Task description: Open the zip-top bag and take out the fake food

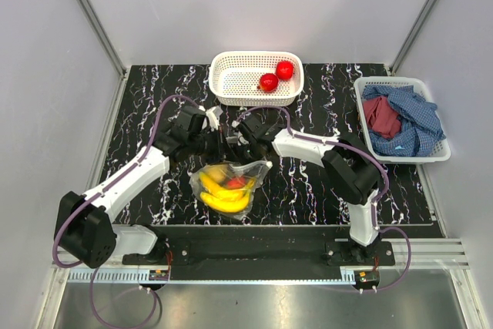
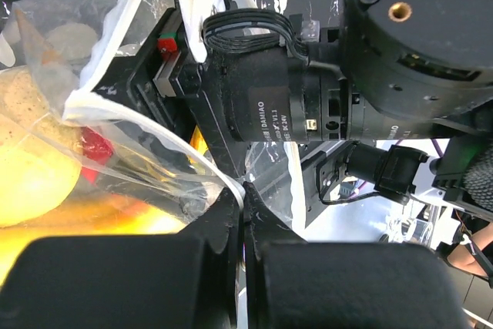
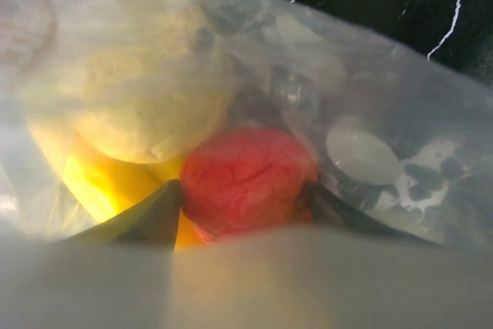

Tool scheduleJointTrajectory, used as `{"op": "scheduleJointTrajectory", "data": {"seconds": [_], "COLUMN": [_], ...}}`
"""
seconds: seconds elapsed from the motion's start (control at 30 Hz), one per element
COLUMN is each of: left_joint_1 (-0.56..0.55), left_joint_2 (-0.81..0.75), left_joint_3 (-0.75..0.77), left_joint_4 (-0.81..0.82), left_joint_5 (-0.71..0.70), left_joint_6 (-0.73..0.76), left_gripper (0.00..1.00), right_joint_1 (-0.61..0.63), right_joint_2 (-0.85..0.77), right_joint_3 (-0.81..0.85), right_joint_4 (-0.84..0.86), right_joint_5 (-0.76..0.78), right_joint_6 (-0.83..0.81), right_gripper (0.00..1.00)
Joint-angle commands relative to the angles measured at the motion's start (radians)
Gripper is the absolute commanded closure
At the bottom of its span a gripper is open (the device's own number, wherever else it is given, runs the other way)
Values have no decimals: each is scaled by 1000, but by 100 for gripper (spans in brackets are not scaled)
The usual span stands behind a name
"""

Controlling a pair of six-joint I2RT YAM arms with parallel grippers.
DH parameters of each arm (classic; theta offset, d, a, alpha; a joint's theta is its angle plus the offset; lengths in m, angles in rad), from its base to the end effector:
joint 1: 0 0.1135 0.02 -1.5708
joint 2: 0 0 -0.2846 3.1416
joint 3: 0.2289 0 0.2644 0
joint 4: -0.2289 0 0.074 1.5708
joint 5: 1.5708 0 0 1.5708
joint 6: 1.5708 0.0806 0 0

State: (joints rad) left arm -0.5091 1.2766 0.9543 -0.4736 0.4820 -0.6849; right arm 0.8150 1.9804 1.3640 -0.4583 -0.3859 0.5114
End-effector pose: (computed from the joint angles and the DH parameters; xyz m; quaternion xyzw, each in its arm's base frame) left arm 0.2459 -0.1800 0.2573 0.0109 0.9036 -0.3890 0.1792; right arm 0.2858 0.3475 0.1439 -0.1904 0.9333 0.2948 0.0754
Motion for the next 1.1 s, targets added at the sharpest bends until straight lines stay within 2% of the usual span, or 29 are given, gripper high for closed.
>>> {"op": "scheduleJointTrajectory", "data": {"seconds": [0.0,0.03,0.17,0.4,0.67,0.8,0.97,1.07], "left_joint_1": [4,3,4,4,4,4,4,4], "left_joint_2": [-20,-26,-48,-102,-155,-190,-200,-185], "left_joint_3": [-14,-14,-20,-12,1,11,46,43], "left_joint_4": [55,55,50,6,-56,-60,-68,-68], "left_joint_5": [-11,-11,-17,-37,-62,-89,-109,-105], "left_joint_6": [12,10,5,28,35,27,44,53], "left_gripper": [100,100,100,100,100,100,100,100], "right_joint_1": [10,10,9,-19,-118,-146,-149,-174], "right_joint_2": [-21,-34,-100,-232,-342,-351,-327,-316], "right_joint_3": [24,29,55,122,172,159,142,220], "right_joint_4": [-39,-40,-46,-85,-108,-114,-118,-123], "right_joint_5": [27,25,21,22,9,-54,-84,-79], "right_joint_6": [-30,-24,-2,30,61,61,47,53], "right_gripper": [36,45,63,64,68,70,67,67]}}
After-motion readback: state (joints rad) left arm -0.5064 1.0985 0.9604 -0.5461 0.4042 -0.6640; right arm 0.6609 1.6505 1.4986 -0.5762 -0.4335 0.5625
